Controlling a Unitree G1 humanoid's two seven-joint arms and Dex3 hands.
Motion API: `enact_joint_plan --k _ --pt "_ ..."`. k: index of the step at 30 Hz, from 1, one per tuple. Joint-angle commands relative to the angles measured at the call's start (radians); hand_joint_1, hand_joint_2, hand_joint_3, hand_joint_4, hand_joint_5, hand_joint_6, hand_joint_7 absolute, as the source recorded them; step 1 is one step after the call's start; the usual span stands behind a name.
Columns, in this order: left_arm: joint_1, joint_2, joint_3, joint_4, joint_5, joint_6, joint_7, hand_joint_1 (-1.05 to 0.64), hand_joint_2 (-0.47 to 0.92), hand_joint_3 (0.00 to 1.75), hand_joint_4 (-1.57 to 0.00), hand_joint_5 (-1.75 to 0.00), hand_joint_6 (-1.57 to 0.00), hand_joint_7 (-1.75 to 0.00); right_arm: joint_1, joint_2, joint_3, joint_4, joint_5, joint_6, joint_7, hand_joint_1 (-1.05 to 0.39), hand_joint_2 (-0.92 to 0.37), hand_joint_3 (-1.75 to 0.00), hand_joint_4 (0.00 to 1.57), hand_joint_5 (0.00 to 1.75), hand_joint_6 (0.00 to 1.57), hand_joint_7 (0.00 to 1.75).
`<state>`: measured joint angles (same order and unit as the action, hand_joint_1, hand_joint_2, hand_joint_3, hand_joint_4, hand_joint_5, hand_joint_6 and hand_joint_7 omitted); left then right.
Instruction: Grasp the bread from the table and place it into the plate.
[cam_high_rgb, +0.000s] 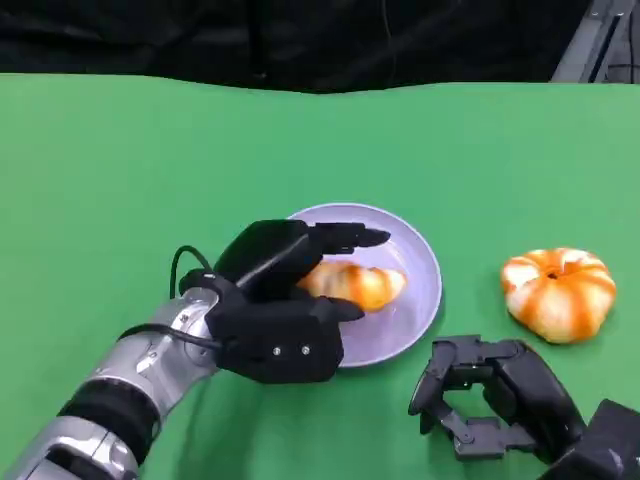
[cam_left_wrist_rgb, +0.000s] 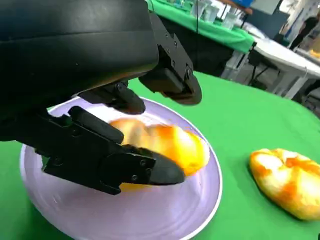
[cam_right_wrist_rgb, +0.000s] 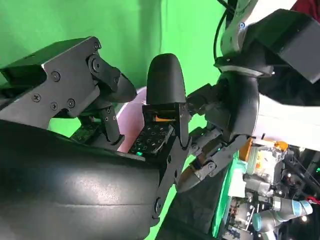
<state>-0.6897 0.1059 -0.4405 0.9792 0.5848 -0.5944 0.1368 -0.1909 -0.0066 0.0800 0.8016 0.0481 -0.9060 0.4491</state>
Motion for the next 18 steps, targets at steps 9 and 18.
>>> enact_joint_plan --k 9,18 --pt "0.010 0.047 0.005 -0.102 -0.003 0.075 -0.049 -0.96 0.92 0.71 -0.33 0.00 -0.34 0.00 0.002 -0.015 -0.007 0.010 0.004 -0.013 -0.002 0.07 -0.58 -1.01 0.96 1.32 1.01 1.02" --pt "0.048 0.069 0.027 -0.166 0.003 0.081 0.011 -1.02 0.92 0.75 -0.31 0.00 -0.30 0.00 0.007 -0.023 -0.003 0.006 -0.024 -0.031 -0.026 0.07 -0.58 -1.02 0.99 1.33 0.99 1.05"
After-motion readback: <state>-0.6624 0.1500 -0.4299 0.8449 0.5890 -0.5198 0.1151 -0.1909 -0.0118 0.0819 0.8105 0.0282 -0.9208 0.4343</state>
